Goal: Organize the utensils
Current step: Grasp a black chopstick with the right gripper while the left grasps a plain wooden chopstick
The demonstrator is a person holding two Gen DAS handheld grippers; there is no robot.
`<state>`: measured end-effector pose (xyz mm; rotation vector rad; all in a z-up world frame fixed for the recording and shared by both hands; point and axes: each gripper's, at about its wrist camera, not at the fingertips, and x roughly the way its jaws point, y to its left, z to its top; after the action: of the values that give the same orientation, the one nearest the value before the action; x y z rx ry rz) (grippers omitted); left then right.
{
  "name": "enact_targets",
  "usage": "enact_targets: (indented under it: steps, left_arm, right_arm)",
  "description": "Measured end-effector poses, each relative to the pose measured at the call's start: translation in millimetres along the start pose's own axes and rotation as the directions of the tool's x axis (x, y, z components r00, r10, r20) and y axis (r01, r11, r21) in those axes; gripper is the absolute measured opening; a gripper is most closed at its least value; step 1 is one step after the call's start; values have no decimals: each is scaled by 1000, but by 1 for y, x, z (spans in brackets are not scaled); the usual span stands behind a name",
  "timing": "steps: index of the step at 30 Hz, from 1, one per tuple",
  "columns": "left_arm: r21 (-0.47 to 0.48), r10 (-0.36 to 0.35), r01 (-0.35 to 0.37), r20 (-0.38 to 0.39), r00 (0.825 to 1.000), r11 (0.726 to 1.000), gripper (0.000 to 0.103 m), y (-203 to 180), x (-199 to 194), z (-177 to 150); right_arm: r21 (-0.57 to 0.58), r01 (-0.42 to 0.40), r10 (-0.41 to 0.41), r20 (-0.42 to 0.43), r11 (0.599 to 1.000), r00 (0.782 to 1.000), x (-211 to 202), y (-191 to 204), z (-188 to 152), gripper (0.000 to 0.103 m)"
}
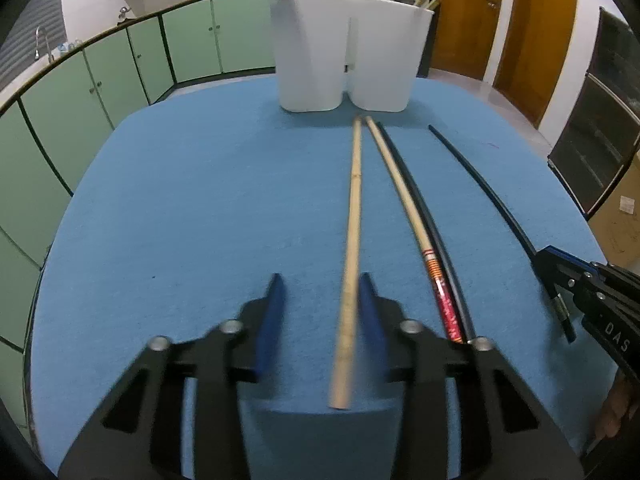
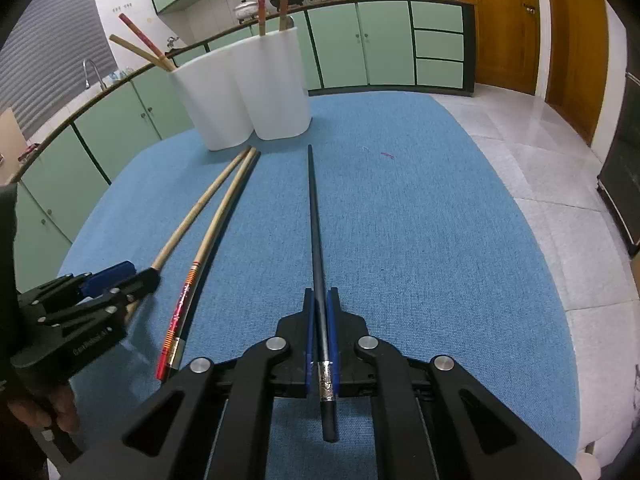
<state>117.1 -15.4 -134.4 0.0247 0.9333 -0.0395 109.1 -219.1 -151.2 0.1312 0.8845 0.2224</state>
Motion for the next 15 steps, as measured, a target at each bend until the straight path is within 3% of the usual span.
enact_targets:
  steps: [2, 9, 15]
  left_arm:
    - [-8, 2, -2, -5, 1000, 1000, 11, 3, -1, 0]
    - [-85, 21, -22, -10, 1000, 996, 6, 23, -8, -7]
    - [-82, 22, -23, -6, 1000, 996, 6, 31, -1, 3]
  right_arm:
    - [-2, 2, -2, 0, 1000, 1000, 0, 0, 0, 6]
    - [0, 16, -16, -5, 1000, 1000, -1, 3, -1, 6]
    - [22, 19, -18, -6, 1000, 1000, 5, 2, 6, 6]
